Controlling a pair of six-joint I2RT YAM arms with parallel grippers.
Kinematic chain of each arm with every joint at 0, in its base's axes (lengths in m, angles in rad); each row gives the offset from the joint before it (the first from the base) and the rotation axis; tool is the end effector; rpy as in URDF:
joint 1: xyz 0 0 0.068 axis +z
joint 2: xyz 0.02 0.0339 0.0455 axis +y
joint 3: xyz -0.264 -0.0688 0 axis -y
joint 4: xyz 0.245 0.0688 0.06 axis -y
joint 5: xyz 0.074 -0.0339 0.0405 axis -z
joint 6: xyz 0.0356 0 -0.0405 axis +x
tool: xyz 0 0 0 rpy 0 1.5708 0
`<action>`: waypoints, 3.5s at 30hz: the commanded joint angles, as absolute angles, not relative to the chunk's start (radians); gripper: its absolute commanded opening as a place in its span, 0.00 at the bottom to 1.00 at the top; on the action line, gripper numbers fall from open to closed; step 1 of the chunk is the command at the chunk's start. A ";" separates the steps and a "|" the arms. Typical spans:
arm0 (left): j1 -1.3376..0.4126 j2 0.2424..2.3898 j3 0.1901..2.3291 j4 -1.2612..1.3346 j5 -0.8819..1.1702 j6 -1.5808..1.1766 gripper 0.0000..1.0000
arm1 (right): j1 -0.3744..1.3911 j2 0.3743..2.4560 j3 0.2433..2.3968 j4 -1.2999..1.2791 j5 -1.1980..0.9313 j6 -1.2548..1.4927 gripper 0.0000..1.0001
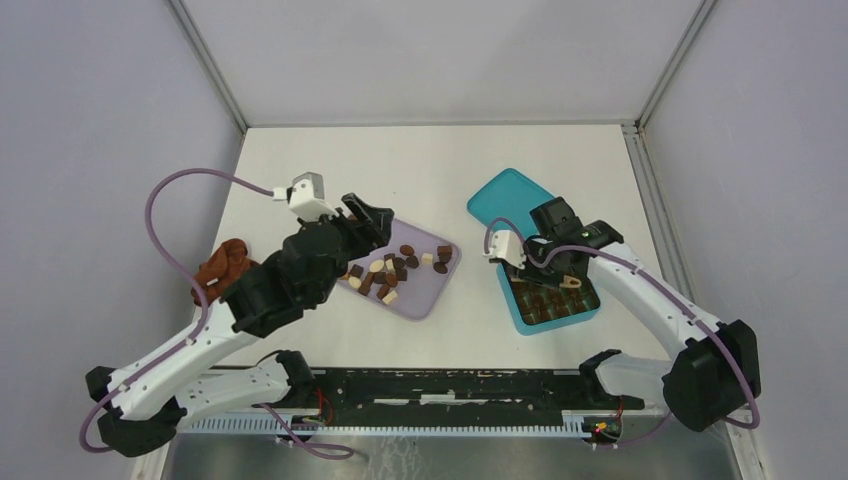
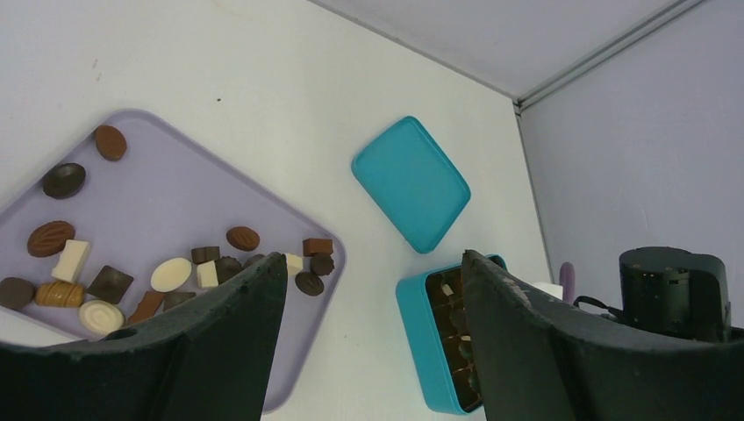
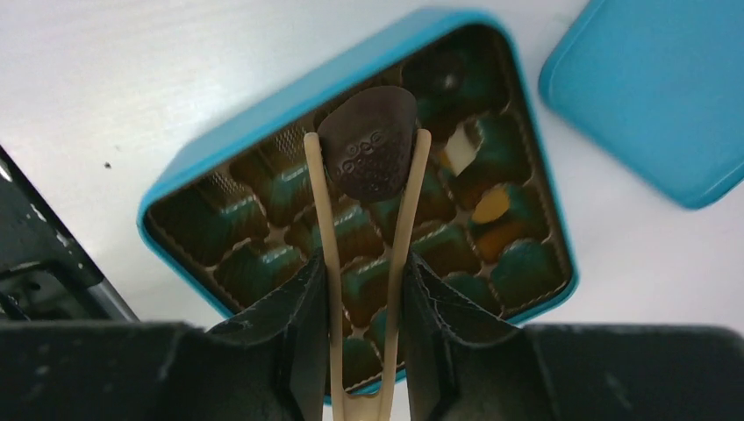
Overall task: Pack the chocolate
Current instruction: Place the fake chocolate in the packing box, then pick up the fake chocolate from the plate.
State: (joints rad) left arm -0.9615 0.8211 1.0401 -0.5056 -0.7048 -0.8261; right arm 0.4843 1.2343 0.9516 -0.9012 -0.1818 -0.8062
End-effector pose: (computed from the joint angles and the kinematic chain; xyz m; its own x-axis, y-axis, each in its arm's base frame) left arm 0.1123 -0.1206 0.3899 -0.3075 -0.5381 -0.7848 0.0634 0.8113 -0.5812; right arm 0.1970 0.1109 0.2510 -0.1933 -0.9037 -0.3820 -0.9502 0.2694 -0.1564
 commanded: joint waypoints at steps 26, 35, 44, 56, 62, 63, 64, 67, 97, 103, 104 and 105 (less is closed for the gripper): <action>-0.963 0.882 0.996 -0.399 -0.658 -0.858 0.79 | 0.390 1.333 0.948 -0.903 -0.152 -0.916 0.31; -0.963 0.884 0.996 -0.406 -0.662 -0.857 0.79 | 0.416 1.359 0.945 -0.887 -0.133 -0.899 0.44; -0.962 0.880 0.995 -0.406 -0.667 -0.859 0.79 | 0.416 1.358 0.951 -0.890 -0.125 -0.899 0.48; -0.962 0.870 1.011 -0.427 -0.672 -0.847 0.79 | 0.437 1.362 1.074 -0.926 -0.151 -0.890 0.44; -0.962 0.848 1.094 -0.512 -0.722 -0.797 0.79 | 0.559 1.453 1.215 -0.925 -0.138 -0.858 0.44; -0.963 0.839 1.107 -0.523 -0.732 -0.789 0.79 | 0.588 1.474 1.241 -0.924 -0.133 -0.852 0.44; -0.962 0.828 1.116 -0.532 -0.741 -0.783 0.79 | 0.622 1.497 1.264 -0.924 -0.126 -0.845 0.44; -0.963 0.790 1.124 -0.550 -0.763 -0.780 0.79 | 0.710 1.573 1.347 -0.923 -0.090 -0.822 0.44; -0.963 0.632 1.042 -0.623 -0.827 -0.863 0.78 | 0.836 2.087 1.714 -0.970 0.043 -0.752 0.45; -0.963 0.645 1.047 -0.618 -0.828 -0.861 0.79 | 0.836 2.114 1.731 -0.971 0.038 -0.747 0.45; -0.963 0.647 1.048 -0.617 -0.828 -0.860 0.79 | 0.836 2.117 1.732 -0.970 0.040 -0.746 0.45; -0.962 0.648 1.049 -0.618 -0.828 -0.859 0.79 | 0.836 2.120 1.733 -0.969 0.045 -0.746 0.45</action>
State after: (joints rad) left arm -0.9615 0.6395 1.0420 -0.6273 -0.7868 -0.8268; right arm 0.8314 2.1075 1.6867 -0.9649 0.0204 -0.7628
